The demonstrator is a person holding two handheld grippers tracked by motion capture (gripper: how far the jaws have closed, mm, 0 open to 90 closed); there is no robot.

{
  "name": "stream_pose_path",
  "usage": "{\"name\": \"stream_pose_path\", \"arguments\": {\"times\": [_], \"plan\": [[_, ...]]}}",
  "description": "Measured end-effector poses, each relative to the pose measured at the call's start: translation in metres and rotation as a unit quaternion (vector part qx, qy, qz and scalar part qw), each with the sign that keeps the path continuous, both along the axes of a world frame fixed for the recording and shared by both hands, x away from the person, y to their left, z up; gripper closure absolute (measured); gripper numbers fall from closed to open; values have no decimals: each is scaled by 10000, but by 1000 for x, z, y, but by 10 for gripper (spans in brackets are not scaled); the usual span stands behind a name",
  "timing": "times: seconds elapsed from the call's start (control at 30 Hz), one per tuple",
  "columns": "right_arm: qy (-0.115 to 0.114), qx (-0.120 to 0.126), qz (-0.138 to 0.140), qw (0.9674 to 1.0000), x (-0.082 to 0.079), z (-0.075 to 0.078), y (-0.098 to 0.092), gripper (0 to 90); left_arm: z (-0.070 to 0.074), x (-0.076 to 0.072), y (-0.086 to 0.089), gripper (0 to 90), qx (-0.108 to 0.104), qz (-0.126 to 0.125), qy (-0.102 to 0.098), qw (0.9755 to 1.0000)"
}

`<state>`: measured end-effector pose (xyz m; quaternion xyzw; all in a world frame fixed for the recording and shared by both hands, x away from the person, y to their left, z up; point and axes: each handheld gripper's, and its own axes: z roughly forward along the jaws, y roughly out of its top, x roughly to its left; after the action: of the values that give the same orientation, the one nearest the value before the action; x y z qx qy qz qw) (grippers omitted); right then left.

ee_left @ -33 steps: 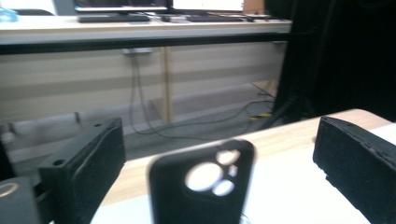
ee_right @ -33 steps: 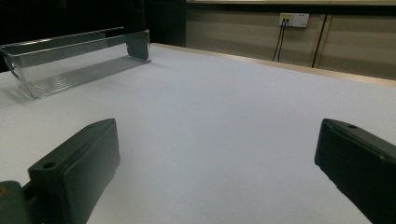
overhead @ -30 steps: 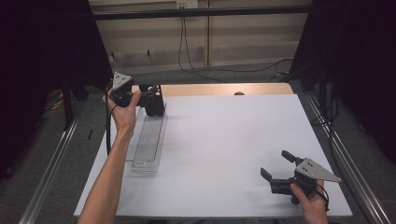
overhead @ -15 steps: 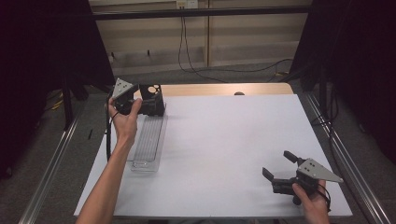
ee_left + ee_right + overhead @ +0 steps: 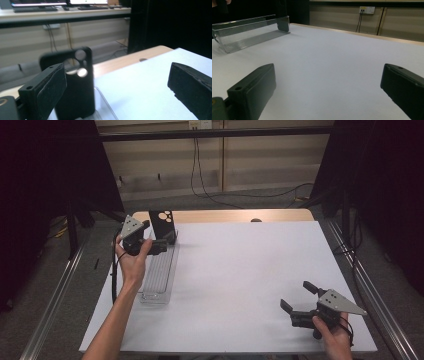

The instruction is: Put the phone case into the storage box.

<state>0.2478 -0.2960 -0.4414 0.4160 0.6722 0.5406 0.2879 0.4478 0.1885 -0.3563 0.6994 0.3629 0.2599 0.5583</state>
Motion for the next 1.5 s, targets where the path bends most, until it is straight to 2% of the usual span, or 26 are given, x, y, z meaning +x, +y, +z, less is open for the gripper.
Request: {"name": "stream_pose_path", "arguments": {"times": [0.1,0.2,0.3,0.5,0.67,0.77,0.83,0.87,0.9,1.23,1.3,1.43,1.5], "plan": [[0,-9,10,10000,0,0,1,0,-1,-8,2,20,62,-68,-58,9999],[-16,-26,7,10000,0,1,2,0,-1,-14,5,20,11,-81,-101,9999],[-56,-17,-64,10000,0,2,2,0,-1,-18,7,21,-170,-114,-78,9998],[-71,-11,-110,9999,-1,2,1,0,0,-25,7,27,-284,-222,-119,9993],[-71,-4,-116,9999,-2,3,1,0,0,-34,7,38,-289,-387,-195,9986],[-79,16,-127,9999,-2,3,0,0,-2,-42,5,52,-90,-312,-356,9988],[-70,-1,-136,9999,-2,3,0,0,-4,-45,4,52,-257,-459,-223,9984],[-75,-8,-122,9999,-2,3,0,0,-5,-47,4,51,-223,-469,-235,9984],[-79,-8,-120,9999,-2,3,0,0,-5,-50,2,51,-102,-474,-302,9984],[-115,4,-135,9998,-4,5,-1,0,-9,-75,-1,38,-69,-476,-246,9985],[-110,14,-147,9998,-4,5,-2,0,-11,-80,3,36,-237,-439,-178,9986],[-113,1,-135,9998,-4,5,-1,0,-13,-87,11,34,-444,-471,-38,9979],[-113,-2,-121,9999,-4,5,-1,0,-14,-93,14,23,-246,-367,-247,9987]]}}
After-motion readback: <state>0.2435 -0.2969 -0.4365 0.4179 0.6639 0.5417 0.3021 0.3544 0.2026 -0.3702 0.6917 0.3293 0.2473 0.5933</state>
